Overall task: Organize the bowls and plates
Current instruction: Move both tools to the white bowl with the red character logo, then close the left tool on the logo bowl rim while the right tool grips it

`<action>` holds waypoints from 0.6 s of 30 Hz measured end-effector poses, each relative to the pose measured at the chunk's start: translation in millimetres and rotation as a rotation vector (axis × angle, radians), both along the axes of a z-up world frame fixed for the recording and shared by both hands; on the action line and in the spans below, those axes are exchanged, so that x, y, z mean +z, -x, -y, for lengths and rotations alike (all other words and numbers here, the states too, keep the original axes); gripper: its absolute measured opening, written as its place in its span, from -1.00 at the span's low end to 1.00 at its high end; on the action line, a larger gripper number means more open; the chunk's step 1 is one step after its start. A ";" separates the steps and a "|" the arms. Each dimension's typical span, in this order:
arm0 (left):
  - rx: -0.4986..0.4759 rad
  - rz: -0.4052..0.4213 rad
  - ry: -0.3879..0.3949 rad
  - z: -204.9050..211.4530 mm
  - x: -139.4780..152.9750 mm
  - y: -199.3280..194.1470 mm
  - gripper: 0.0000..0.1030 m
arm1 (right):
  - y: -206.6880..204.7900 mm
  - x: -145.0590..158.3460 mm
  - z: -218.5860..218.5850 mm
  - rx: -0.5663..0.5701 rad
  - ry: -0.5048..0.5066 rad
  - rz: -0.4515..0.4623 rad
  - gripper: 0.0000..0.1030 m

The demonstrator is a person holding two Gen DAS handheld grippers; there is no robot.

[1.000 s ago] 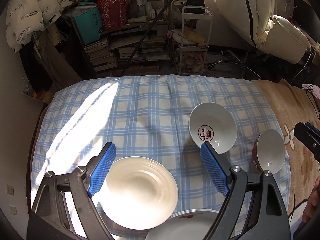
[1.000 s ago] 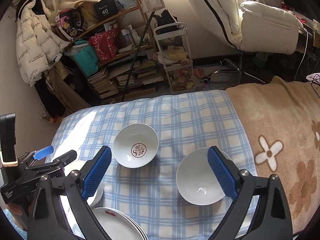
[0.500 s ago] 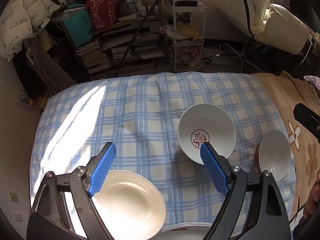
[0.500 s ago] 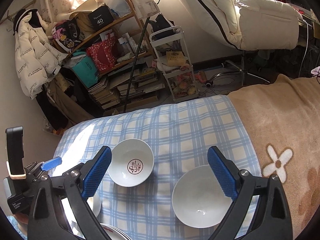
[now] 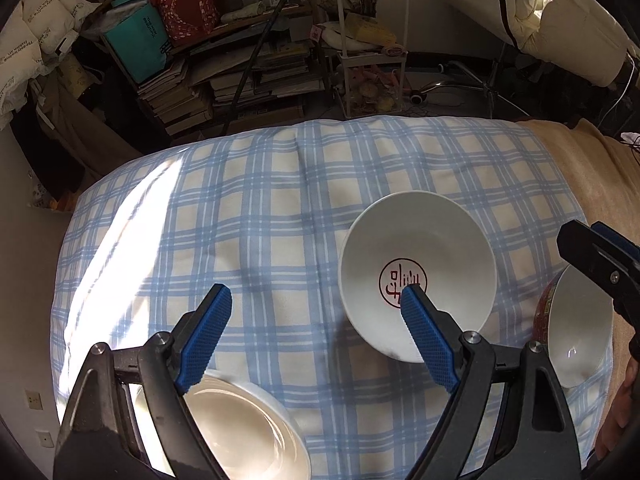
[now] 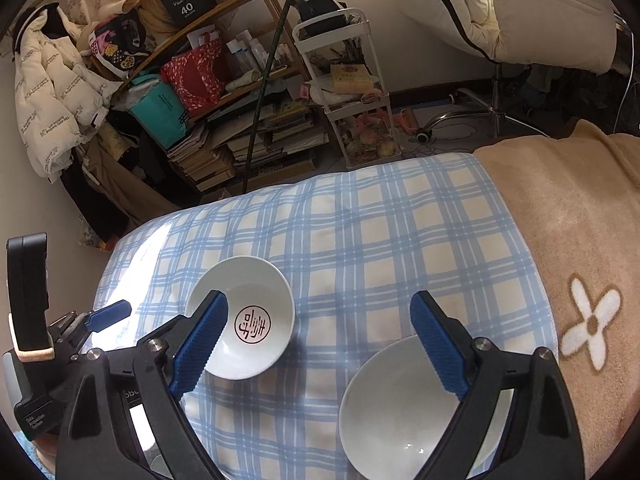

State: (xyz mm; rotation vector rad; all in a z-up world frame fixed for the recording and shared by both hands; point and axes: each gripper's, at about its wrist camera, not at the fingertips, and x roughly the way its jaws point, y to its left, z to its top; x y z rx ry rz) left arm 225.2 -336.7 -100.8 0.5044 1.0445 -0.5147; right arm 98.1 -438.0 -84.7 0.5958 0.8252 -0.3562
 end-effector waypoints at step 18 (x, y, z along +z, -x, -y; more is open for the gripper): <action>0.054 -0.165 0.076 4.2 -44.3 -27.7 -0.52 | -32.2 -52.6 -8.0 0.092 -0.092 -0.129 -0.21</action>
